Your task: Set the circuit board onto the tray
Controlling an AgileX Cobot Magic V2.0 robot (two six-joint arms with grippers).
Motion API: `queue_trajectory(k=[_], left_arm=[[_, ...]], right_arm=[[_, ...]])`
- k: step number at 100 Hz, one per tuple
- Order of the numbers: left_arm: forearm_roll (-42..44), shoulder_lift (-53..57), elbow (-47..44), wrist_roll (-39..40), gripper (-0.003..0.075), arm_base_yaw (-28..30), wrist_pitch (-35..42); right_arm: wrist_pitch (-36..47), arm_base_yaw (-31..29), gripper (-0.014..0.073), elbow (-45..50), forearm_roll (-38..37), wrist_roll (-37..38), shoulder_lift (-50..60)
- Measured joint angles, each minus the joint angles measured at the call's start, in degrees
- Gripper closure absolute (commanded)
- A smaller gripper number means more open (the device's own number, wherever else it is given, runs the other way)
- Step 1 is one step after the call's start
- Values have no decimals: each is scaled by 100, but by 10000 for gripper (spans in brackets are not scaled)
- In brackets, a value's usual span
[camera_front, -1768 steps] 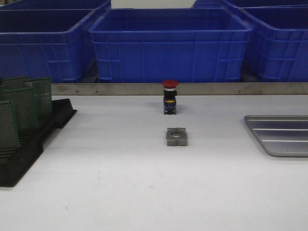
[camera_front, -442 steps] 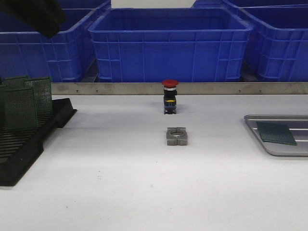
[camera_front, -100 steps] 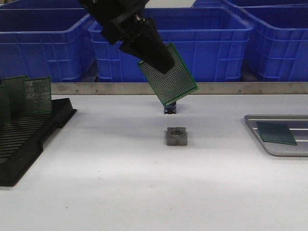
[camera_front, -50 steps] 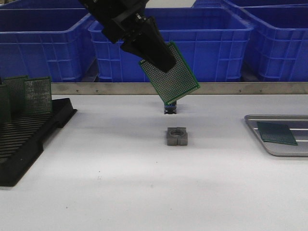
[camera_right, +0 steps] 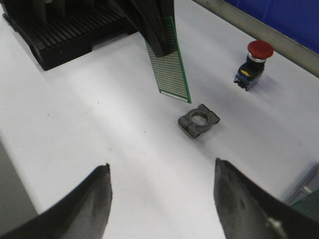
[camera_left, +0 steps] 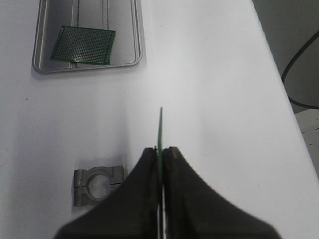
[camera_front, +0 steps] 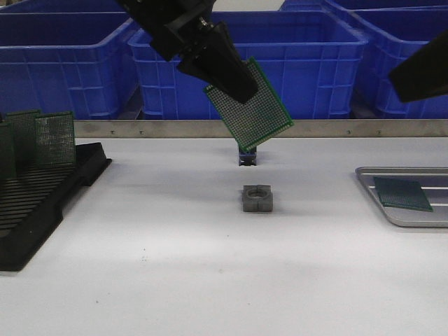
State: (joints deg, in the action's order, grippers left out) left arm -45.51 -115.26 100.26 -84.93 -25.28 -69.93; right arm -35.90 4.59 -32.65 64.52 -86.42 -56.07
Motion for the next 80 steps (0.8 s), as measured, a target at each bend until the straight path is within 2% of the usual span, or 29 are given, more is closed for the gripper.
queue_trajectory(k=[16, 30, 73, 80], left_arm=[[0, 0, 0, 0, 741, 0, 0], [0, 0, 0, 0, 741, 0, 0], [0, 0, 0, 0, 741, 0, 0], [0, 0, 0, 0, 741, 0, 0]], right_arm=[[11, 147, 132, -430, 650, -740, -910], [-15, 337, 132, -868, 866, -1151, -1675], [-79, 847, 132, -2095, 922, -1287, -3508], [-98, 852, 156, -2249, 934, -1302, -3707]])
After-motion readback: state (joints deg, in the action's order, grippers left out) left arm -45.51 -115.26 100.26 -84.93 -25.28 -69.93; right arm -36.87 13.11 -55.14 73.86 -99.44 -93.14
